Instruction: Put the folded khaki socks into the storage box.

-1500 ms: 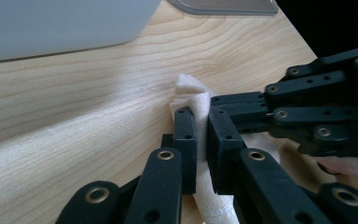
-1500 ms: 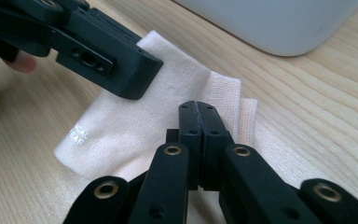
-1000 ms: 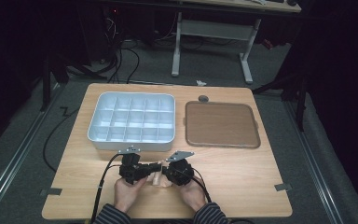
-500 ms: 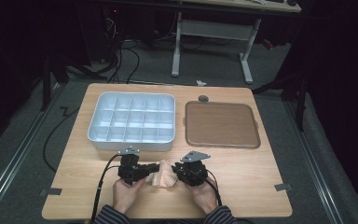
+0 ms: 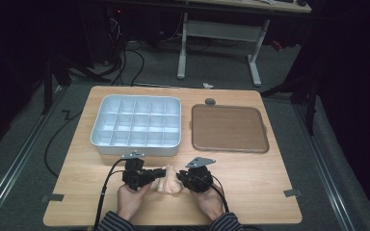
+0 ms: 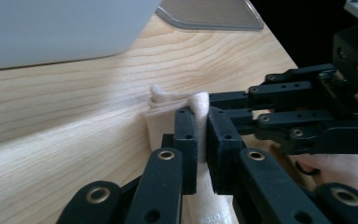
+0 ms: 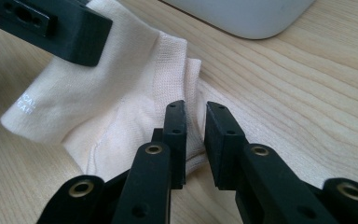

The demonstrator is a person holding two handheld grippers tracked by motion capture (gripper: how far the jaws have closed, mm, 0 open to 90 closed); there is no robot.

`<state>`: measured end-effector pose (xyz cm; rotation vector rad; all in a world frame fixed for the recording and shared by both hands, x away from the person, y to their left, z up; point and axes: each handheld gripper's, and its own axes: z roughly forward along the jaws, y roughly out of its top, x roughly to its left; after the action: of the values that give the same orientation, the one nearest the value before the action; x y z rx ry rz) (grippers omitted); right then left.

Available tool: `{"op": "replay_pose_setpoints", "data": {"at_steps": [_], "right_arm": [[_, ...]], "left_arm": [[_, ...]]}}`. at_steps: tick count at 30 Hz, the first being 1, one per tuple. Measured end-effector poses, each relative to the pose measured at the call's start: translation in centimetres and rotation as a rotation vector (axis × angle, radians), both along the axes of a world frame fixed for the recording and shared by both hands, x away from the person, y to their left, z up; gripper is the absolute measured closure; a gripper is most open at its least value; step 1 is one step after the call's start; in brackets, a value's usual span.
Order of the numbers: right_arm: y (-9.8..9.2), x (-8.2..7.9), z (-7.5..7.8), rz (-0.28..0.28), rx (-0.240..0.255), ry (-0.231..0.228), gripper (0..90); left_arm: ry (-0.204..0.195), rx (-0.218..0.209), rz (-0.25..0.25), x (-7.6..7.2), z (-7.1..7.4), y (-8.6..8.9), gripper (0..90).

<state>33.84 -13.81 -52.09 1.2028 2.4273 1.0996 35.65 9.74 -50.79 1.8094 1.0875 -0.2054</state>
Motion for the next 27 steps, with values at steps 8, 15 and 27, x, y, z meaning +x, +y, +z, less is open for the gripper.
{"op": "replay_pose_setpoints", "data": {"at_steps": [8, 15, 27], "right_arm": [[0.6, 0.2, 0.0, 0.024, -0.01, -0.003, 80.6], [0.8, 0.3, -0.1, 0.04, -0.011, -0.011, 81.0], [0.9, 0.4, -0.1, 0.047, -0.006, -0.012, 80.8]], "left_arm": [[0.008, -0.021, -0.022, 0.2, 0.3, -0.9, 83.6], [0.004, -0.023, -0.028, 0.5, 0.1, -1.8, 83.5], [0.006, -0.01, -0.02, 0.9, -0.7, -2.2, 80.3]]}}
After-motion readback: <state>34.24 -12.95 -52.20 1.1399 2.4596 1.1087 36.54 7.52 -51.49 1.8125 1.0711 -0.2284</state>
